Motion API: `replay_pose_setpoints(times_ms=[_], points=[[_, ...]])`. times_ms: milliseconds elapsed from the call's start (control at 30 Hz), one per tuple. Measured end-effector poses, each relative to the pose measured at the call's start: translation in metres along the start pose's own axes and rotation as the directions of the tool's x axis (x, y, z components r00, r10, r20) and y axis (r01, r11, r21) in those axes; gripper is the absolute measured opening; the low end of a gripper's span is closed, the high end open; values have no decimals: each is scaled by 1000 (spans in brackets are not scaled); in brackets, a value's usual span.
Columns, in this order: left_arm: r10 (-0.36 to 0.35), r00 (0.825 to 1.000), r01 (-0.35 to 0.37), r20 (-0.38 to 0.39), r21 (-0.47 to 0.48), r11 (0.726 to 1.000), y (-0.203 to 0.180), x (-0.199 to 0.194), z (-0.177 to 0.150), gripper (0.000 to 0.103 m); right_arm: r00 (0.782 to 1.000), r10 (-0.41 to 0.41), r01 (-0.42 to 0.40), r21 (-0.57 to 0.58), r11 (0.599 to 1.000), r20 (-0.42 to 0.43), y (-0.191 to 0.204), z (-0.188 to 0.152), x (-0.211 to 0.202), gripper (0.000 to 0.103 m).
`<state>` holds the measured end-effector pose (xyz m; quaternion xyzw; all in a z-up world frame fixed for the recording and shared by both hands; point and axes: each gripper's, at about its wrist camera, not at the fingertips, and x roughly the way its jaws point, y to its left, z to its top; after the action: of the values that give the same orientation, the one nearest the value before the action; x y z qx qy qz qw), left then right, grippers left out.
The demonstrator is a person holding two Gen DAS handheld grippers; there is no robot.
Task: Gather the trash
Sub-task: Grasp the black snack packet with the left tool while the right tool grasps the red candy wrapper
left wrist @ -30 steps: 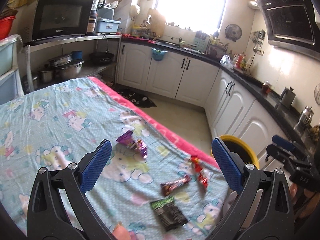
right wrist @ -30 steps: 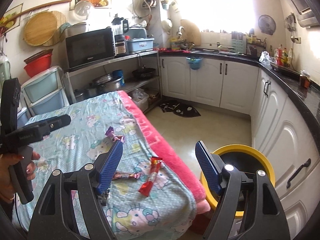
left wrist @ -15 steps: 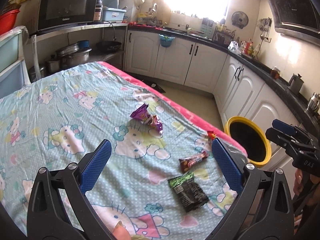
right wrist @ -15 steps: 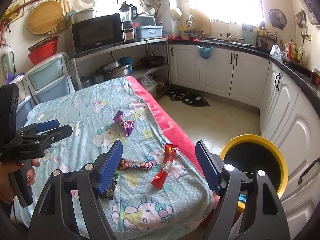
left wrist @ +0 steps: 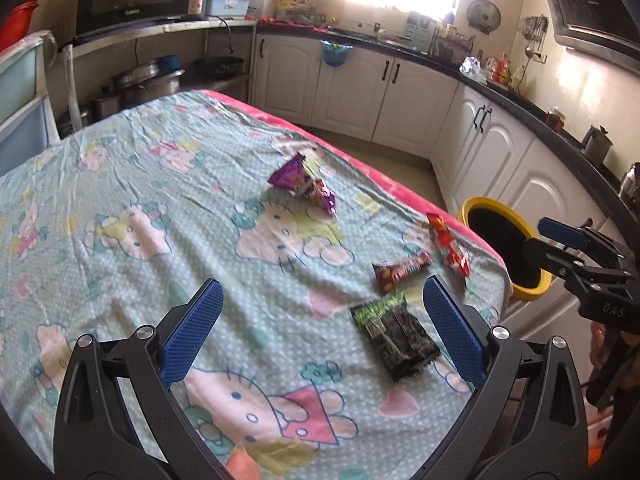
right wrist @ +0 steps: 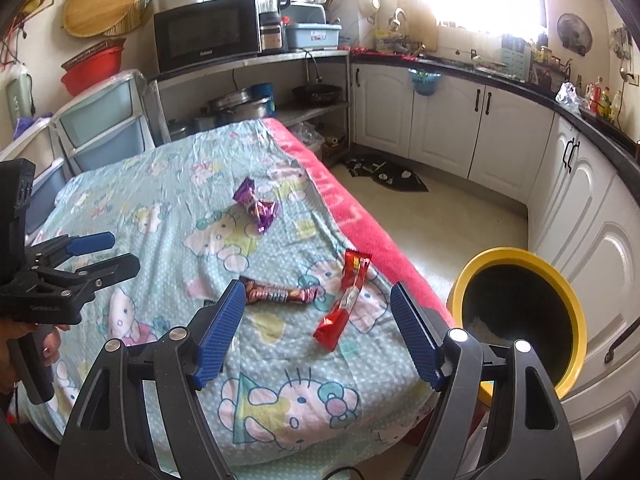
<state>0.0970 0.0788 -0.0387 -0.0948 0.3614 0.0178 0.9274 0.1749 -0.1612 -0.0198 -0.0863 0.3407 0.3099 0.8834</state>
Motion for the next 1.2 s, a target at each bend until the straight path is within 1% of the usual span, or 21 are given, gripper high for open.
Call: replay_pose_setpoints(times_ms=[233, 300, 433, 733, 833, 900, 967, 1033, 1067, 1200], points=[[-48, 997, 49, -58, 30, 998, -20, 14, -13, 92, 999, -4, 5, 10, 1000, -48, -9, -10, 18, 72], [-71, 994, 73, -87, 25, 997, -27, 21, -18, 92, 998, 0, 1, 24, 1000, -58, -13, -13, 21, 72], [-86, 988, 91, -127, 33, 995, -40, 34, -25, 92, 998, -4, 6, 32, 999, -69, -21, -15, 27, 71], [-101, 978, 106, -180, 17, 994, -60, 60, -32, 92, 996, -27, 31, 48, 998, -80, -40, -12, 37, 70], [-89, 978, 94, -187, 19, 995, -65, 66, -34, 88, 996, -26, 31, 54, 998, -91, -44, -11, 45, 70], [-83, 978, 87, -193, 13, 996, -65, 70, -35, 86, 994, -3, 10, 68, 998, -105, -47, -10, 52, 64], [-81, 976, 82, -201, -2, 997, -64, 74, -35, 81, 992, 19, -10, 78, 997, -124, -48, -9, 62, 59], [-64, 976, 65, -210, -1, 998, -63, 78, -36, 75, 990, 37, -26, 85, 996, -139, -47, -8, 70, 53], [-57, 976, 59, -210, 5, 998, -63, 79, -36, 73, 988, 52, -39, 91, 995, -147, -47, -8, 75, 49], [-36, 977, 40, -210, 13, 999, -61, 80, -37, 59, 977, 97, -76, 119, 990, -190, -45, -10, 97, 34]])
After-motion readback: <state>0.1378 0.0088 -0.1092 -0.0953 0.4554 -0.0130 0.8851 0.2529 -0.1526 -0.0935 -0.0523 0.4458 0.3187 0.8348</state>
